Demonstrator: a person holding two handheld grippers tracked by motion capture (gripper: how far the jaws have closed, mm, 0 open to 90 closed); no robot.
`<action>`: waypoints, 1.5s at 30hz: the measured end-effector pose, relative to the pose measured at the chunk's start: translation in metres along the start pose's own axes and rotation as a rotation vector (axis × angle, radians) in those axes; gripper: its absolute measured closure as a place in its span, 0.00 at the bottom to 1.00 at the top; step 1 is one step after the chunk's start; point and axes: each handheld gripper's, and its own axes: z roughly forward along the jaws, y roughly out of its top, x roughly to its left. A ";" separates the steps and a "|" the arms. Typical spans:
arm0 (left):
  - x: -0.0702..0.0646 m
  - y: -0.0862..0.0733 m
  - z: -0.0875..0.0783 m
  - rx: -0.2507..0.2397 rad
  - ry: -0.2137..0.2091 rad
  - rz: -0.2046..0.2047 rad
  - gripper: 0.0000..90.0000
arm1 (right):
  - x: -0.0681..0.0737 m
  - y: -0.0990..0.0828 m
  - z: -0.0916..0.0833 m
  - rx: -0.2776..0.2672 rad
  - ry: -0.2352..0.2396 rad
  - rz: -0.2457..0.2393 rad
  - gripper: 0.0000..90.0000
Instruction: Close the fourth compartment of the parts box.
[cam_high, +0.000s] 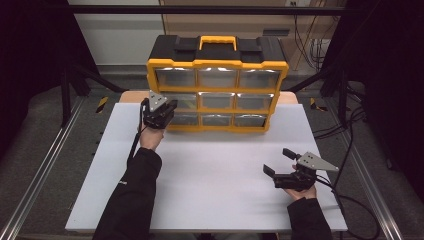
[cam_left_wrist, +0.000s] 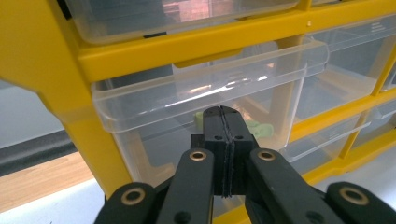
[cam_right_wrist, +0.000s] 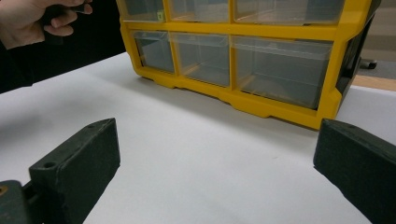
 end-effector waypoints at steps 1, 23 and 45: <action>0.000 0.000 0.000 -0.002 0.001 0.001 0.99 | 0.000 0.000 0.000 0.000 0.000 0.001 0.01; 0.004 -0.001 0.012 0.024 0.031 0.004 0.99 | 0.000 0.000 0.000 0.001 0.001 0.006 0.01; 0.003 -0.008 -0.022 -0.011 -0.047 -0.004 0.81 | 0.000 0.000 0.001 0.005 -0.005 -0.002 0.01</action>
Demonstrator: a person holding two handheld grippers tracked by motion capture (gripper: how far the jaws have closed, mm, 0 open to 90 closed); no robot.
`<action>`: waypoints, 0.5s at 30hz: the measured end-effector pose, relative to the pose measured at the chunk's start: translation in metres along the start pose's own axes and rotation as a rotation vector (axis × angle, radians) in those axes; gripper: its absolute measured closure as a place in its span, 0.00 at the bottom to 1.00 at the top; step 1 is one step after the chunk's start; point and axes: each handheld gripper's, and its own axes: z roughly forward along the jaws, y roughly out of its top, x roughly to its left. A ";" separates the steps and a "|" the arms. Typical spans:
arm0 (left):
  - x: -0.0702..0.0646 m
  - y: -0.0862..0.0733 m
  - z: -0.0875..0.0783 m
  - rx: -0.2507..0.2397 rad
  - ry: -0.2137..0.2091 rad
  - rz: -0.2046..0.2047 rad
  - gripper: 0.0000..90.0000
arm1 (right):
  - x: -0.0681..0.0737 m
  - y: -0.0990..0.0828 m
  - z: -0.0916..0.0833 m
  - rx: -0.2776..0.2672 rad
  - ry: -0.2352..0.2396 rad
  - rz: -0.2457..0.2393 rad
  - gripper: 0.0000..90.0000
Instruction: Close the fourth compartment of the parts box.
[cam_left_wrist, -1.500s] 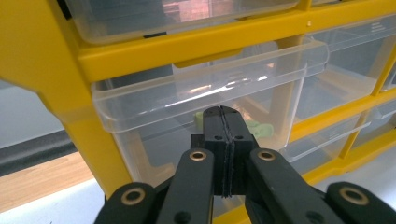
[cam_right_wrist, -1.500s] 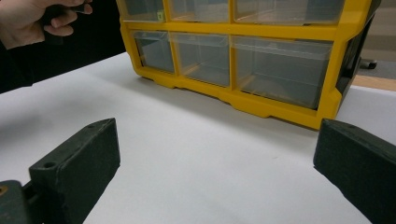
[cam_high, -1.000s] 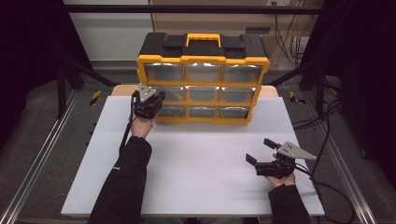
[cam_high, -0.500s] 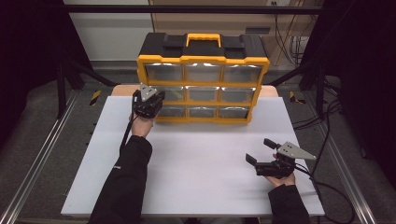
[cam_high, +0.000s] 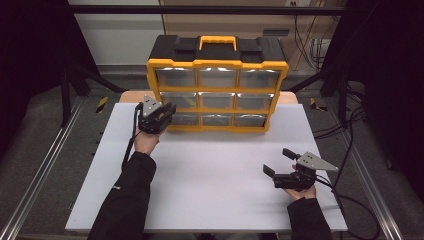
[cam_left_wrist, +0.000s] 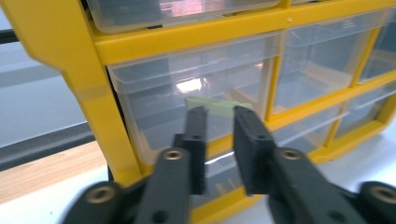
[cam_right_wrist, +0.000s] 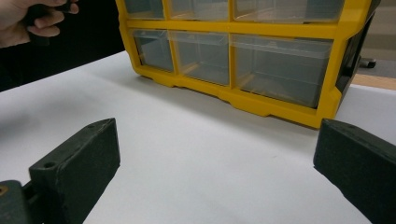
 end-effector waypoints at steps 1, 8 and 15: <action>0.000 -0.001 -0.002 0.000 -0.010 -0.006 0.78 | 0.000 0.000 0.000 0.000 0.000 0.000 0.01; -0.004 -0.006 -0.019 0.004 -0.071 -0.012 0.53 | 0.000 0.001 0.000 -0.005 0.001 0.007 0.01; -0.007 -0.017 -0.033 0.011 -0.139 -0.025 0.29 | 0.000 0.001 -0.001 -0.005 -0.001 0.005 0.01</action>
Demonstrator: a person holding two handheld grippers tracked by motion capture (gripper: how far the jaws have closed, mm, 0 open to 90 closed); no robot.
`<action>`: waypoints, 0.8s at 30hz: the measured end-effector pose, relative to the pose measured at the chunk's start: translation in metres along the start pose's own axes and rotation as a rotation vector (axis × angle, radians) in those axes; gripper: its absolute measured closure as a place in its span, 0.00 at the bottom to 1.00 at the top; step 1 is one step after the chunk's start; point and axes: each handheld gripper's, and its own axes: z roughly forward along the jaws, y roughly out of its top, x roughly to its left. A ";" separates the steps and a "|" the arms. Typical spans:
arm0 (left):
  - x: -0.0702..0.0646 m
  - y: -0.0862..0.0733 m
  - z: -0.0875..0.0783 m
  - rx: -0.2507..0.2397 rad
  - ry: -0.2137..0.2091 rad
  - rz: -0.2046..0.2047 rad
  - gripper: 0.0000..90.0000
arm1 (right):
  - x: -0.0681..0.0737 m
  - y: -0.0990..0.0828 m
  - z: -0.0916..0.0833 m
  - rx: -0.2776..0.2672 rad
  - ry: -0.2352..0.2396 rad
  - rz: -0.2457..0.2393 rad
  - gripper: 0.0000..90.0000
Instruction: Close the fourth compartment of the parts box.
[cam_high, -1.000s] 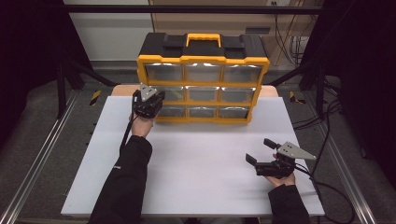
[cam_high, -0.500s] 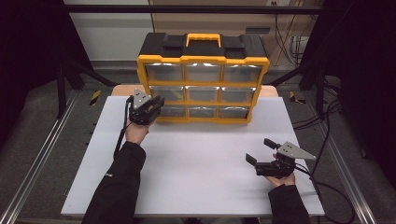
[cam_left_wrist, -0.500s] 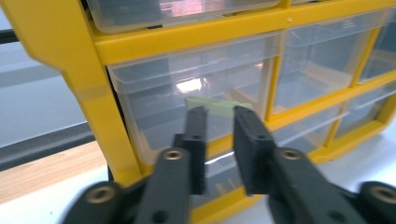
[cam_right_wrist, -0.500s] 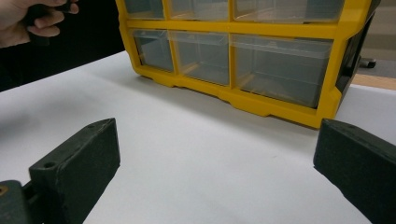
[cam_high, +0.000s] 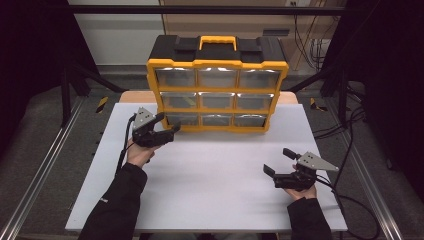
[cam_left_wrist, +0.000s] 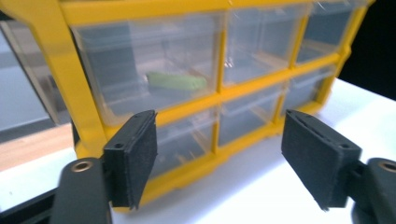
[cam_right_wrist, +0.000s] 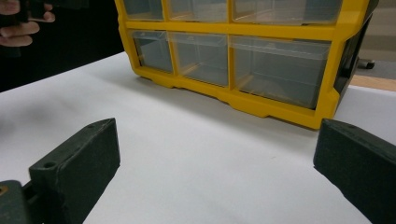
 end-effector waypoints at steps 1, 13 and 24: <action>-0.001 -0.002 -0.003 -0.005 -0.010 0.000 0.27 | 0.000 0.000 0.000 -0.001 0.000 -0.002 0.01; -0.009 -0.024 -0.030 -0.029 -0.068 0.003 0.05 | -0.001 0.001 -0.002 -0.004 -0.002 0.000 0.01; -0.006 -0.048 -0.052 -0.083 -0.109 -0.005 0.03 | -0.001 0.001 -0.003 -0.007 -0.005 0.001 0.01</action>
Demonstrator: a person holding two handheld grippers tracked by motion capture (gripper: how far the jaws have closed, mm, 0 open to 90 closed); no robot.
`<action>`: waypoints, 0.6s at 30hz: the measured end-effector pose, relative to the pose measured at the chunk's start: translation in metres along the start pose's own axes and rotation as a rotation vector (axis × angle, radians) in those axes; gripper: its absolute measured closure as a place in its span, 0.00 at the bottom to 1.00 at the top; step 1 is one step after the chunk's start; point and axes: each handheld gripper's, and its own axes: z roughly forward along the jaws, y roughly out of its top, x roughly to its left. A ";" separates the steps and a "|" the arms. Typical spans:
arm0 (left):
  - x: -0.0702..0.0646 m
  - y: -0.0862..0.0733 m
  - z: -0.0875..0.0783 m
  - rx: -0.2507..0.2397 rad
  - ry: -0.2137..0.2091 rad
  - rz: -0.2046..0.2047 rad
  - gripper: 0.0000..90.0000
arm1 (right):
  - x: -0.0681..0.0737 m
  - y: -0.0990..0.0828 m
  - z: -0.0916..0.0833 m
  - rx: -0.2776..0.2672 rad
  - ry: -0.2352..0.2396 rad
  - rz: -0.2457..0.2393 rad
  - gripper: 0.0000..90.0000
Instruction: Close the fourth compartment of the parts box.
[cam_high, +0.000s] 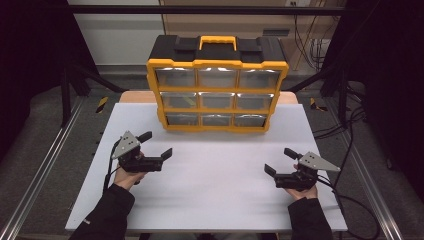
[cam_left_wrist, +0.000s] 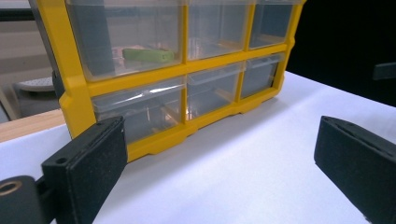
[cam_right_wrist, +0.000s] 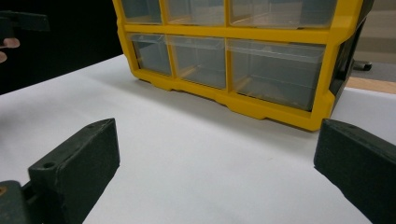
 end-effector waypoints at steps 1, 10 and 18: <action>0.000 -0.003 -0.003 -0.002 -0.002 0.001 0.03 | 0.000 0.000 0.000 0.000 -0.001 -0.002 0.01; 0.005 -0.026 -0.019 -0.016 0.026 -0.005 0.03 | -0.001 0.000 0.000 -0.002 -0.006 0.004 0.01; 0.009 -0.039 -0.027 -0.002 0.046 -0.010 0.03 | -0.001 -0.001 0.000 0.000 -0.008 0.001 0.01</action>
